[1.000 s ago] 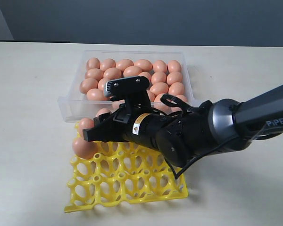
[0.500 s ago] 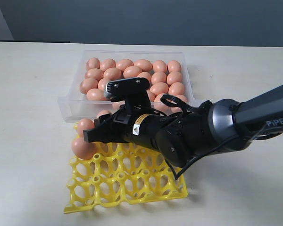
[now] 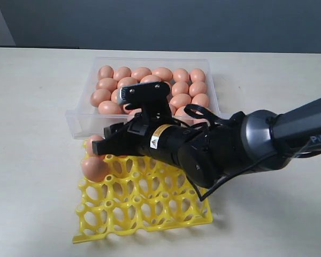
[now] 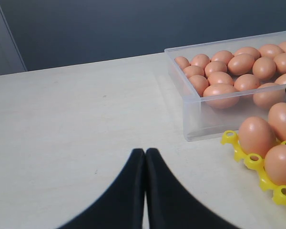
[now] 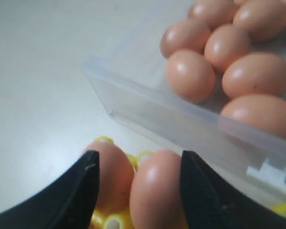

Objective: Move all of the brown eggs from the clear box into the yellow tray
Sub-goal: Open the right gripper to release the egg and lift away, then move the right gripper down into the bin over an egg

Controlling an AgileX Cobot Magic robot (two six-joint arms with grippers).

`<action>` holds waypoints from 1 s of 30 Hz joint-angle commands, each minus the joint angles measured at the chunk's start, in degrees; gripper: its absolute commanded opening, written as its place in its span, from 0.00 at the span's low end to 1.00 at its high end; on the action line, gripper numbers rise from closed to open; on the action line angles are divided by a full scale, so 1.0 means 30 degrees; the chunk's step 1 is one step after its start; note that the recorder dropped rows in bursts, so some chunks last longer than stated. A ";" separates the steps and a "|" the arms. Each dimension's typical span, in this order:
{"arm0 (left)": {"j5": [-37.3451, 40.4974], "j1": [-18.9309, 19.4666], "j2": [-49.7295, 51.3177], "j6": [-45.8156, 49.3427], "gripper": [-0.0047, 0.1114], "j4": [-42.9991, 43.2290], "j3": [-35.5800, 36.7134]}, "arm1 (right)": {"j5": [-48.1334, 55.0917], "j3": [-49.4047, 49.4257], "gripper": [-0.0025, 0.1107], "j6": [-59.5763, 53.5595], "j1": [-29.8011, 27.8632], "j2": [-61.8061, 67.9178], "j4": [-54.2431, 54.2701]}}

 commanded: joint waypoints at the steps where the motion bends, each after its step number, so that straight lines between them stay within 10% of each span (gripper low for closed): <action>1: -0.0199 0.0078 -0.0093 -0.0009 0.04 0.0000 0.0075 | -0.0808 -0.0719 0.46 -0.1812 -0.0970 -0.1115 0.2467; 13: -0.0199 0.0078 -0.0093 -0.0009 0.04 0.0000 0.0075 | 1.6602 -1.2032 0.43 -0.4146 -0.6535 0.1505 0.0037; 23: -0.0199 0.0078 -0.0093 -0.0009 0.04 0.0000 0.0075 | 2.2027 -1.9486 0.44 -0.6353 -0.6491 0.6760 -0.0454; 30: -0.0199 0.0078 -0.0093 -0.0009 0.04 0.0000 0.0075 | 2.4484 -2.1027 0.65 -0.6493 -0.6491 0.9241 0.0176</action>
